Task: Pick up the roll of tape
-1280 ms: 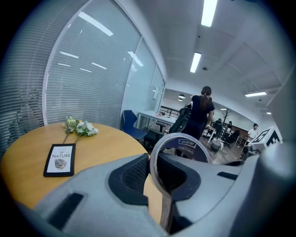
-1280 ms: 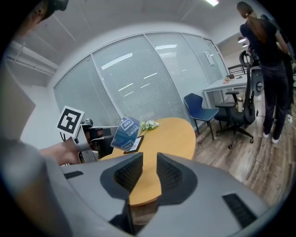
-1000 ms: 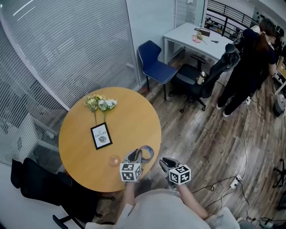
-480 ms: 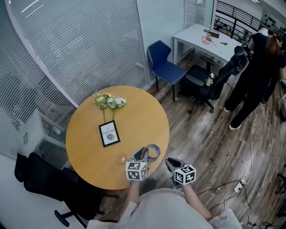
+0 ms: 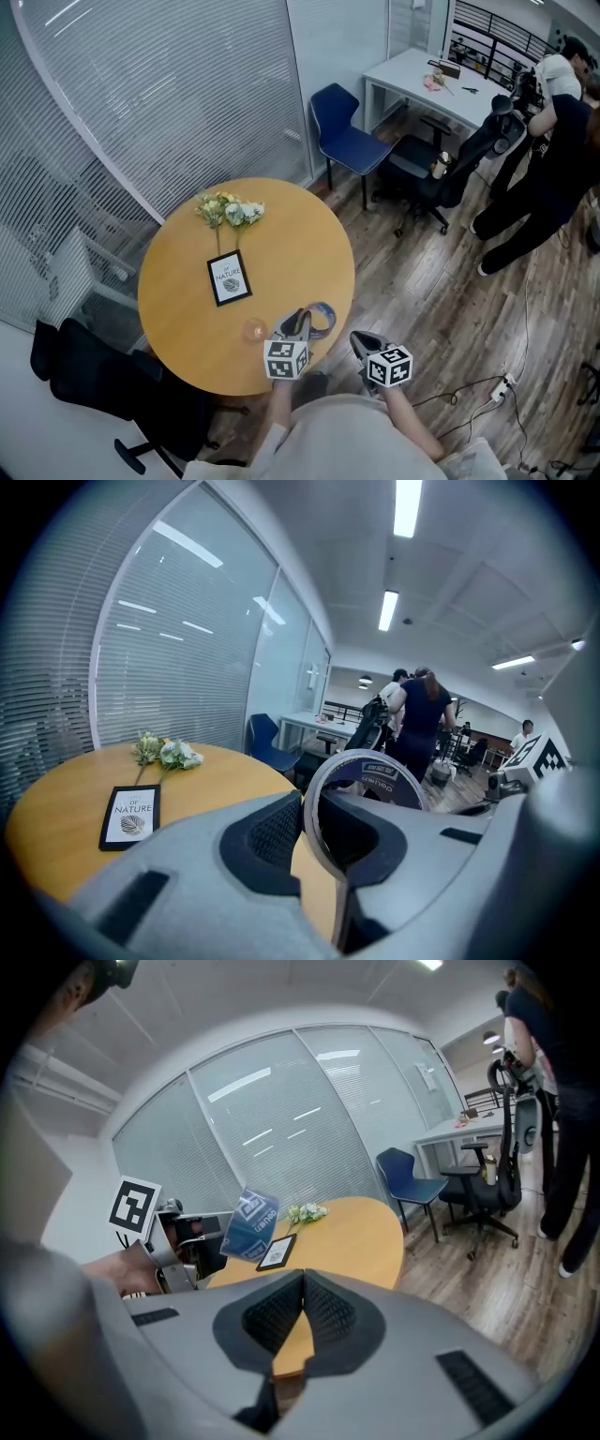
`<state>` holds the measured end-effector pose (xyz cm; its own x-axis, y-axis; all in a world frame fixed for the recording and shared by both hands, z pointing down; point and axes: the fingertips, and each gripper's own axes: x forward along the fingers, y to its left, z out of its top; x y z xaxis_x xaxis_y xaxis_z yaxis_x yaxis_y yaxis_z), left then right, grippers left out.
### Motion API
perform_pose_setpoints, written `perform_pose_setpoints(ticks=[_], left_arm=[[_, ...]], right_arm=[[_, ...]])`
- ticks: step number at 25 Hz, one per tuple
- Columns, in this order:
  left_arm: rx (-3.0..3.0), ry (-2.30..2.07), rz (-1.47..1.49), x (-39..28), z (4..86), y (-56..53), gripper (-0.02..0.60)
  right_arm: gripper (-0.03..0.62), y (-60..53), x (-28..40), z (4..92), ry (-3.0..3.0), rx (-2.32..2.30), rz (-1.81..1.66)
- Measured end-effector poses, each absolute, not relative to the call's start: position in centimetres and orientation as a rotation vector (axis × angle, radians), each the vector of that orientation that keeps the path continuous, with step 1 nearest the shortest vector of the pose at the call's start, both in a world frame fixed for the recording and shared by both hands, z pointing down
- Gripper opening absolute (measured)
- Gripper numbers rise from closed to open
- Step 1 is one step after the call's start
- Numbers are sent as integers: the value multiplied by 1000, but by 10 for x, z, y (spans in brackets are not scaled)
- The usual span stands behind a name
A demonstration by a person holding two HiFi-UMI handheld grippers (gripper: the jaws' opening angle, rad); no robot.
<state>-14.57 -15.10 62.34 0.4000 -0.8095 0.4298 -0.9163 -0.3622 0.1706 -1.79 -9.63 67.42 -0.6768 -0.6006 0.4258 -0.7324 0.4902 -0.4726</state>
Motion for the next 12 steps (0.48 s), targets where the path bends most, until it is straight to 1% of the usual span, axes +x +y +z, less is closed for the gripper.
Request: perform_pose_setpoints(ticks=[12], left_arm=[[2272, -1478, 388, -146, 630, -145, 58]], right_arm=[[-3, -87, -17, 675, -2532, 1143, 940]])
